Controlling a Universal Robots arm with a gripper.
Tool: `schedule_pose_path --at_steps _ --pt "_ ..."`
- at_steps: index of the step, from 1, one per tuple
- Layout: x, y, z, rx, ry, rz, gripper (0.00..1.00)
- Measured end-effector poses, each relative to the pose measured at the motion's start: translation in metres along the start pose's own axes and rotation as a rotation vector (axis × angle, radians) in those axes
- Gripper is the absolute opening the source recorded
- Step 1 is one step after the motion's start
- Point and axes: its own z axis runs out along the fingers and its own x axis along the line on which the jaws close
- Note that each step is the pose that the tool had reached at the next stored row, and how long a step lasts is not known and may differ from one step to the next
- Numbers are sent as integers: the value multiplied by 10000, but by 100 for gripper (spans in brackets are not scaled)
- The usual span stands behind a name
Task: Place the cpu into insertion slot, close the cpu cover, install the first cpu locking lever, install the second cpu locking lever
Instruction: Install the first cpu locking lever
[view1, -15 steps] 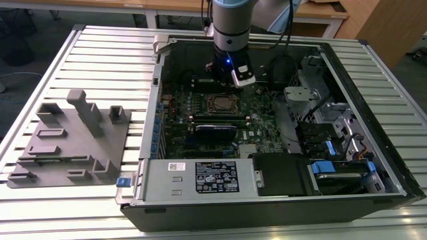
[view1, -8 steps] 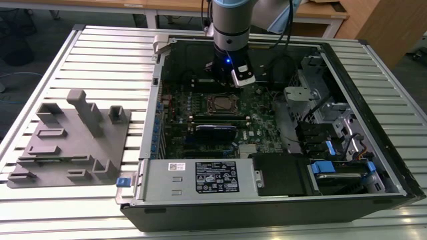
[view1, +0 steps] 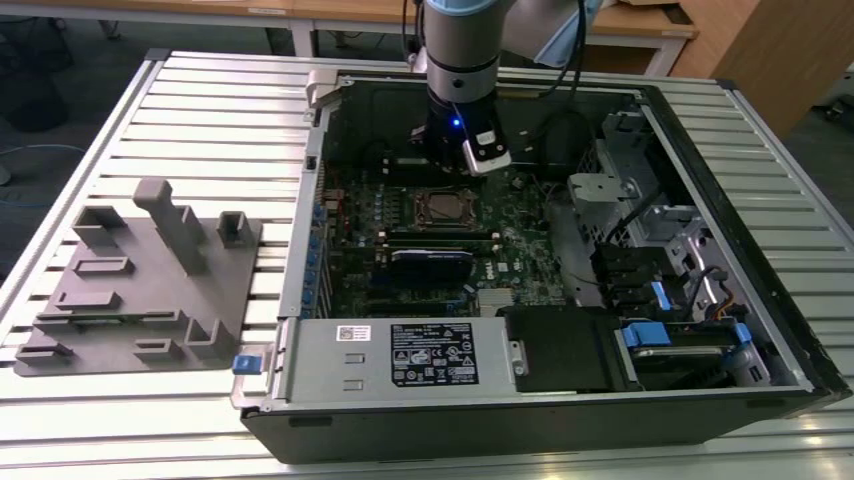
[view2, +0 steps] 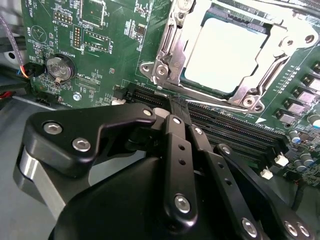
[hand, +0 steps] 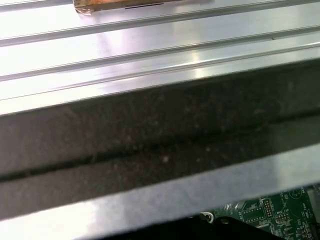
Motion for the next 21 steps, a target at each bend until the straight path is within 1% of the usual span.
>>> schedule_pose_path --at_steps 4,5,12,17,18,19,21 --pt "0 -1 7 82 -56 -18 11" --pt "0 -2 9 85 -68 -20 11" --pt "12 17 12 84 -82 -1 11" --pt "27 19 11 79 -118 20 11" --pt "28 19 11 74 -144 19 11" --pt "30 18 12 64 -188 15 11" --pt "35 17 14 38 -297 5 11"
